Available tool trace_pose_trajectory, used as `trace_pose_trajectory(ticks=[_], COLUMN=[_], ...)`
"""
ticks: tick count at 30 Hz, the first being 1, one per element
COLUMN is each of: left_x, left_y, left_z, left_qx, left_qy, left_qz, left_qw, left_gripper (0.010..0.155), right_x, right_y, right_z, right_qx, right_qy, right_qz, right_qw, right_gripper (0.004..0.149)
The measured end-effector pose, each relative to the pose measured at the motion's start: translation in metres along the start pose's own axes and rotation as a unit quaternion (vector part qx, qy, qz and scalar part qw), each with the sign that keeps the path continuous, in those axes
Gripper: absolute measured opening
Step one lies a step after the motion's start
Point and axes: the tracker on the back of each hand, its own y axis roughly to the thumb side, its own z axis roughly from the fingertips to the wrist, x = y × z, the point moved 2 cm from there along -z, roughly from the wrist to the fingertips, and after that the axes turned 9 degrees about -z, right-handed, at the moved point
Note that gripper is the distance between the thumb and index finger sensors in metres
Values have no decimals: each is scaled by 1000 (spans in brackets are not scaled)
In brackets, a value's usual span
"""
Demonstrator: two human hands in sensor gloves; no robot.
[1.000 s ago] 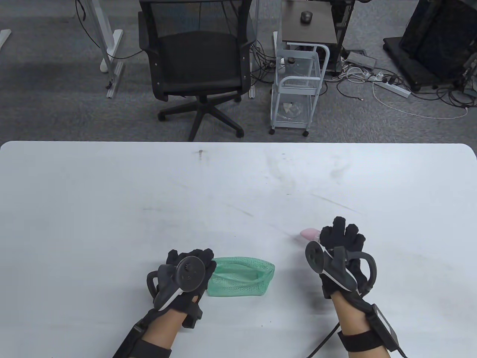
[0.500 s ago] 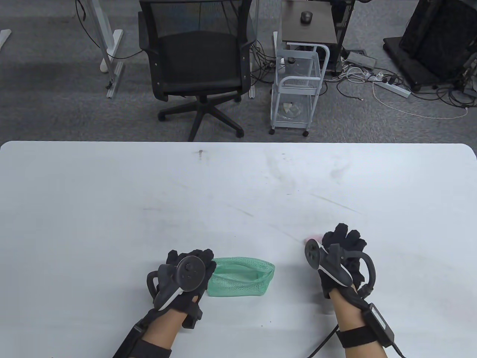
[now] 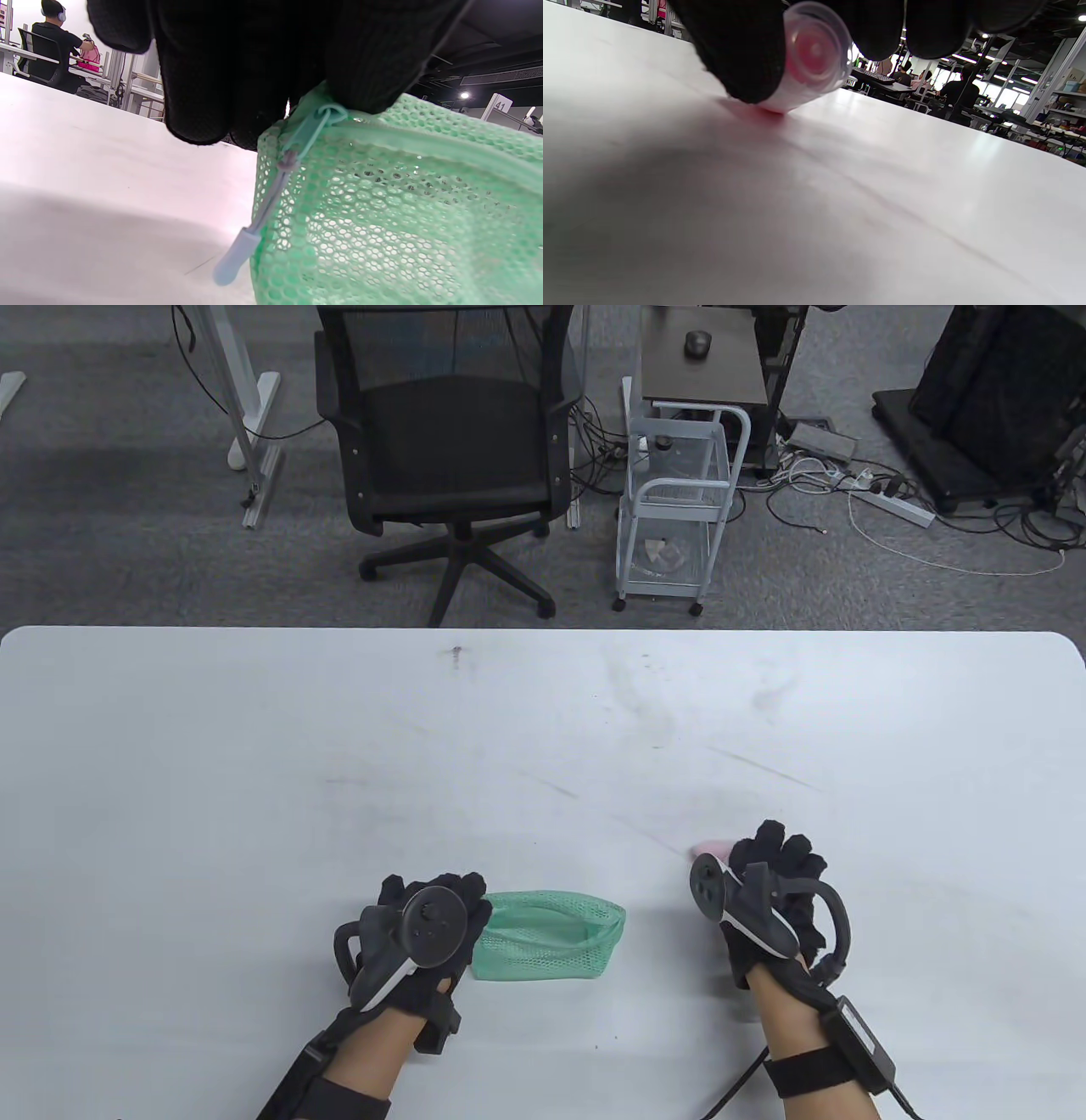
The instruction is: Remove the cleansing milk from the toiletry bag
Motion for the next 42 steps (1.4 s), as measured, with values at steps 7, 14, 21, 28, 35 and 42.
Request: trace_pose_trajectory(ticks=[7, 14, 21, 28, 35, 42], left_x=[0, 0, 0, 0, 0, 1], left_y=[0, 0, -1, -2, -3, -1], left_z=[0, 0, 0, 0, -1, 0], left_qx=[-1, -1, -1, 0, 4, 19], left_qy=[-2, -2, -2, -2, -4, -10], left_qz=[1, 1, 4, 7, 13, 26], left_qw=[1000, 1000, 1000, 1000, 1000, 999], left_gripper=[45, 45, 45, 46, 45, 45], right_x=[-6, -9, -6, 4, 23, 41], right_y=[4, 6, -1, -5, -12, -6], right_z=[0, -1, -1, 0, 7, 19], right_qx=[12, 13, 6, 7, 29, 95], right_qy=[36, 55, 57, 33, -18, -69], right_qz=[-10, -17, -57, -95, -173, -231], right_qw=[999, 998, 997, 995, 984, 966], right_gripper=[68, 68, 68, 68, 61, 58])
